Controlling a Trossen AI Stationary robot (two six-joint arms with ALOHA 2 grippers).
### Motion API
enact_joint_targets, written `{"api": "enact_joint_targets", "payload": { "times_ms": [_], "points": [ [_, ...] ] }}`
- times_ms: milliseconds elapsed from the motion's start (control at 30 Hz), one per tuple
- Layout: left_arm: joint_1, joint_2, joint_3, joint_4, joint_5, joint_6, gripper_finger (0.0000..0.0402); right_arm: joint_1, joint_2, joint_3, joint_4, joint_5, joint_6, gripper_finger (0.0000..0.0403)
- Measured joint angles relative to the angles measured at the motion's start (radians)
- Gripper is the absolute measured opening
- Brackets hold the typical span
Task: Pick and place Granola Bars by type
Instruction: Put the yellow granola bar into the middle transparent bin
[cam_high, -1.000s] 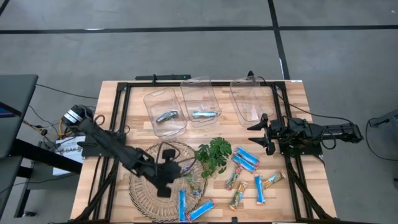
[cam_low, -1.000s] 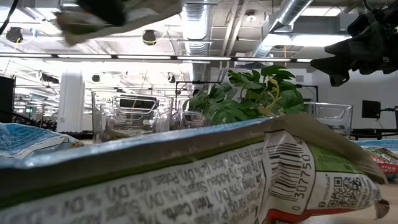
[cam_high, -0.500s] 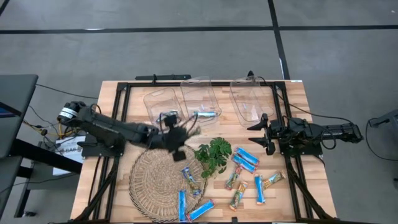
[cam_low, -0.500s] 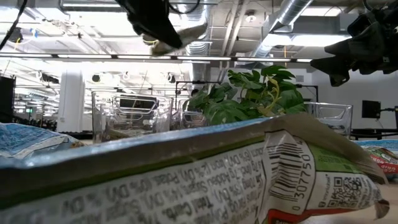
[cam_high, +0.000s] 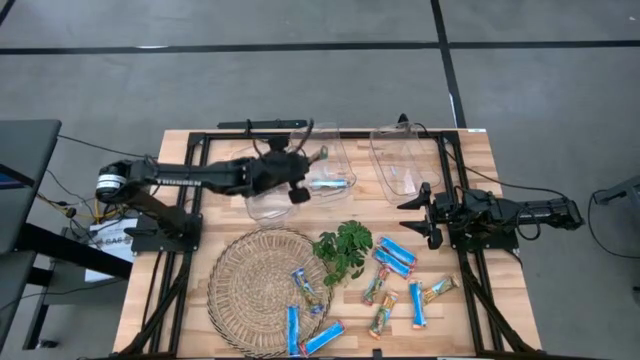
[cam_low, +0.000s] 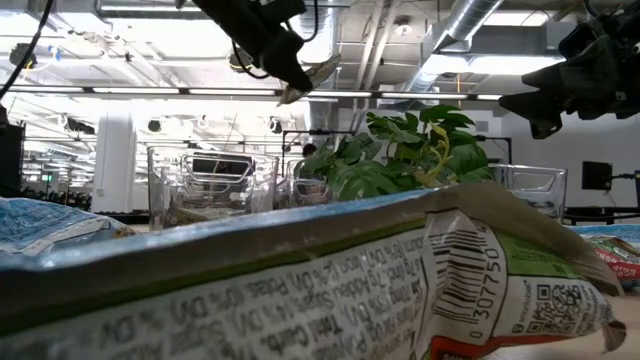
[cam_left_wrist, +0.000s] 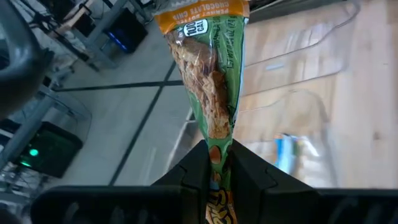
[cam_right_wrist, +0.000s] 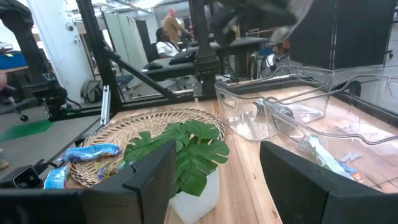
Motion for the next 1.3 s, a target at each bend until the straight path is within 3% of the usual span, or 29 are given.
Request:
{"api": "enact_joint_targets", "payload": {
  "times_ms": [233,433,833,1133,1300],
  "points": [
    [0.088,0.002,0.000,0.060,0.086,0.099,0.0041,0.000,0.000,0.000,0.000,0.000,0.000,0.0225],
    [0.119,0.105,0.023,0.110,0.129,0.139,0.0041,0.000,0.000,0.000,0.000,0.000,0.000,0.0225],
    [0.106,0.374,0.256,-0.175,0.132,0.209,0.0041,0.000,0.000,0.000,0.000,0.000,0.000,0.0225],
    [0.090,0.396,0.276,-0.209,0.114,0.211,0.0042,0.000,0.000,0.000,0.000,0.000,0.000,0.0225],
    [0.090,0.396,0.276,-0.240,0.110,0.170,0.0068,0.000,0.000,0.000,0.000,0.000,0.000,0.0225]
  ]
}}
